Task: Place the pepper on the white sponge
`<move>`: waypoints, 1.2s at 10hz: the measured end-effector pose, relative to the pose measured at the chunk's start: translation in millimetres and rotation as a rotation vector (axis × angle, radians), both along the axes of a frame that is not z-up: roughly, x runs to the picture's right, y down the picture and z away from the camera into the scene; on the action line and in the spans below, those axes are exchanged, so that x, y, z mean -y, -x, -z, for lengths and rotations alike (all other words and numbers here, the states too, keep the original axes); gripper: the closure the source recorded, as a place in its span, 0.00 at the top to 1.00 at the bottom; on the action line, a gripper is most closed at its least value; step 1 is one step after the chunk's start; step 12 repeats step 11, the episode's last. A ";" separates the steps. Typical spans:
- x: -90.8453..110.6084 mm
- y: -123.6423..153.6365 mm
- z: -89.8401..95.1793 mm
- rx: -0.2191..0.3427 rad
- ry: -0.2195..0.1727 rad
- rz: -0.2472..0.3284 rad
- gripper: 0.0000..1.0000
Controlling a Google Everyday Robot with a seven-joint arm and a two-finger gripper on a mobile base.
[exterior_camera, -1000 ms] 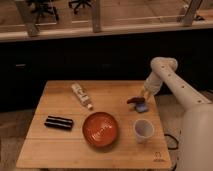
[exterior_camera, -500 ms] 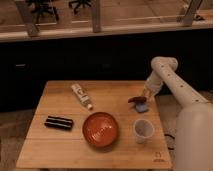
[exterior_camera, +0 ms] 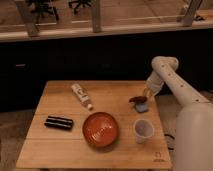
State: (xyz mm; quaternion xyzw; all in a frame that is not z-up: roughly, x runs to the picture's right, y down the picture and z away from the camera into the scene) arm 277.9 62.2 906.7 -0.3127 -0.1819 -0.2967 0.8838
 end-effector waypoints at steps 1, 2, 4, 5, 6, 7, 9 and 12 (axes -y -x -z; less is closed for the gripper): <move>-0.1 -0.3 0.3 0.003 0.004 0.003 0.48; -0.2 -0.4 0.5 0.004 0.007 0.005 0.57; -0.8 -0.4 0.3 0.006 0.021 0.009 0.75; -1.3 0.8 0.2 0.009 0.031 0.014 0.79; -1.0 2.1 0.0 0.011 0.036 0.018 0.79; -1.1 3.7 -0.5 0.012 0.041 0.023 0.79; -1.4 5.1 -0.7 0.013 0.051 0.032 0.79; -2.4 5.0 -0.5 0.011 0.058 0.035 0.79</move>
